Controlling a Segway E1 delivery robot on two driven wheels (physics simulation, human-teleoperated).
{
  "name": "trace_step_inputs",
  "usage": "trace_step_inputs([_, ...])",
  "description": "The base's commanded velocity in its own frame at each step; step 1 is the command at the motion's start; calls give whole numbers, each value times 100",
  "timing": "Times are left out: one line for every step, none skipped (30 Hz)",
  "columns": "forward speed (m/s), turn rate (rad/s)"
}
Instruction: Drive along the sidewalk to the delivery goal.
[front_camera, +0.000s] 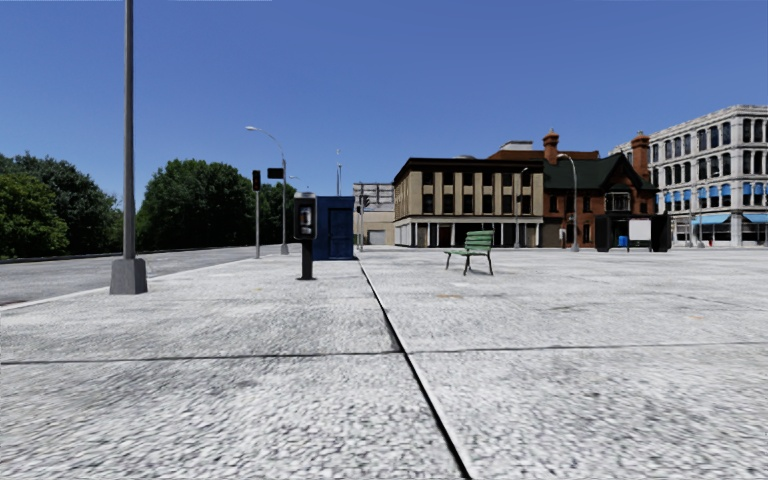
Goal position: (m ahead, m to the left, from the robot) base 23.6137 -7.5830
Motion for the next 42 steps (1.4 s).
trace_step_inputs([200, 0])
trace_step_inputs([200, 0])
trace_step_inputs([200, 0])
trace_step_inputs([200, 0])
trace_step_inputs([200, 0])
trace_step_inputs([200, 0])
trace_step_inputs([200, 0])
trace_step_inputs([200, 0])
trace_step_inputs([200, 0])
trace_step_inputs([200, 0])
trace_step_inputs([200, 0])
trace_step_inputs([200, 0])
trace_step_inputs([200, 0])
trace_step_inputs([200, 0])
trace_step_inputs([200, 0])
trace_step_inputs([200, 0])
trace_step_inputs([200, 0])
trace_step_inputs([200, 0])
trace_step_inputs([200, 0])
trace_step_inputs([200, 0])
trace_step_inputs([200, 0])
trace_step_inputs([200, 0])
trace_step_inputs([200, 0])
trace_step_inputs([200, 0])
trace_step_inputs([200, 0])
trace_step_inputs([200, 0])
trace_step_inputs([200, 0])
trace_step_inputs([200, 0])
trace_step_inputs([200, 0])
trace_step_inputs([200, 0])
trace_step_inputs([200, 0])
trace_step_inputs([200, 0])
trace_step_inputs([200, 0])
trace_step_inputs([200, 0])
trace_step_inputs([200, 0])
trace_step_inputs([200, 0])
trace_step_inputs([200, 0])
trace_step_inputs([200, 0])
trace_step_inputs([200, 0])
trace_step_inputs([200, 0])
trace_step_inputs([200, 0])
trace_step_inputs([200, 0])
